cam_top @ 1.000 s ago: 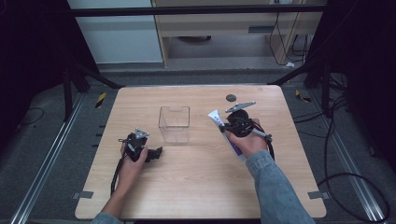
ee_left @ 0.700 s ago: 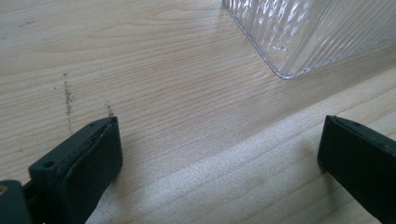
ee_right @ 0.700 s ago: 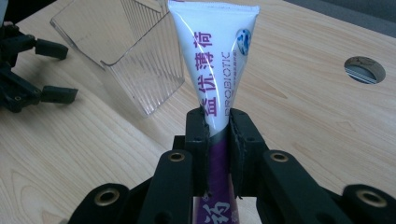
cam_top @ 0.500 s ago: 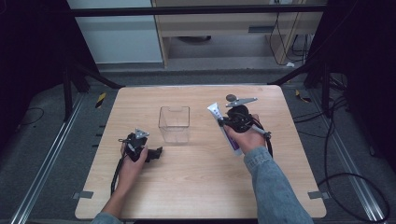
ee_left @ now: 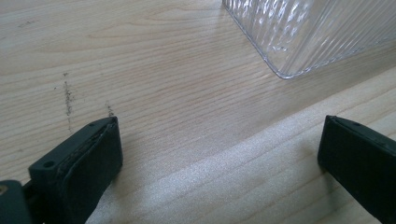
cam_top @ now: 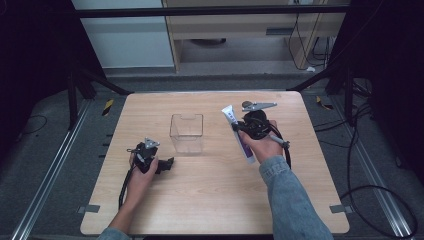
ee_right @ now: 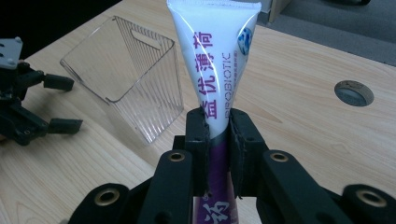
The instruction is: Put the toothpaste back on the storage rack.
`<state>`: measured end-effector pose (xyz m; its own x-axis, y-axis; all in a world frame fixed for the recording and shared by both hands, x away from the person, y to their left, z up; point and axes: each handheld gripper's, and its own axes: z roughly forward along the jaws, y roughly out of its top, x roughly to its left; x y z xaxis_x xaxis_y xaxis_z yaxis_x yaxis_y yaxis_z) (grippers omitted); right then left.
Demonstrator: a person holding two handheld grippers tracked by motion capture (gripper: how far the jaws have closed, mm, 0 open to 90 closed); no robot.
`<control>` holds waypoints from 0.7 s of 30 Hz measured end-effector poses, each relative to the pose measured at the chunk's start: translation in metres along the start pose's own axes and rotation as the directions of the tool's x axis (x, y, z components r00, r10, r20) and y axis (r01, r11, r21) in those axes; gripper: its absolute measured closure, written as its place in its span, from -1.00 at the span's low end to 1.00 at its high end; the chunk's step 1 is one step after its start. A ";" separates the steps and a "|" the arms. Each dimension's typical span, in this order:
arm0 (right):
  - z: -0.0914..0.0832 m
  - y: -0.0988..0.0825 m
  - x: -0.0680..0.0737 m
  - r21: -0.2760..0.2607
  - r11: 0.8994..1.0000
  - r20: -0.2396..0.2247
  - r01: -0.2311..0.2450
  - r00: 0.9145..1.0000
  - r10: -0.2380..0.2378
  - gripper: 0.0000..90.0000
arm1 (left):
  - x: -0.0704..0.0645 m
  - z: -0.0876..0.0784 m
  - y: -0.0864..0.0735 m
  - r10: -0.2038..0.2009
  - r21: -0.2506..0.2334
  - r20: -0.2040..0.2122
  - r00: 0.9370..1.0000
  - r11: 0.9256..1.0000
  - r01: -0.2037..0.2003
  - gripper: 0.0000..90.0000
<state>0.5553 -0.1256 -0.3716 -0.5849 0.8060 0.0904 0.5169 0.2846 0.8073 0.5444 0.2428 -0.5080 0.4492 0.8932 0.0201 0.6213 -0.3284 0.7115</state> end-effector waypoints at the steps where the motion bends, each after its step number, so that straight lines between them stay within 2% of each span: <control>1: -0.001 0.001 0.000 -0.005 1.000 -0.001 -0.005 1.000 0.005 0.76 | 0.000 0.000 0.000 0.000 0.000 0.000 1.000 1.000 0.000 -1.00; 21: -0.005 0.023 0.009 -0.082 0.997 0.015 -0.006 1.000 0.008 0.77 | 0.000 0.000 0.000 0.000 0.000 0.000 1.000 1.000 0.000 -1.00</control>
<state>0.5588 -0.1150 -0.3496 -0.5715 0.8159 0.0877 0.4673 0.2358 0.8521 0.5445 0.2429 -0.5080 0.4495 0.8931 0.0199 0.6215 -0.3287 0.7111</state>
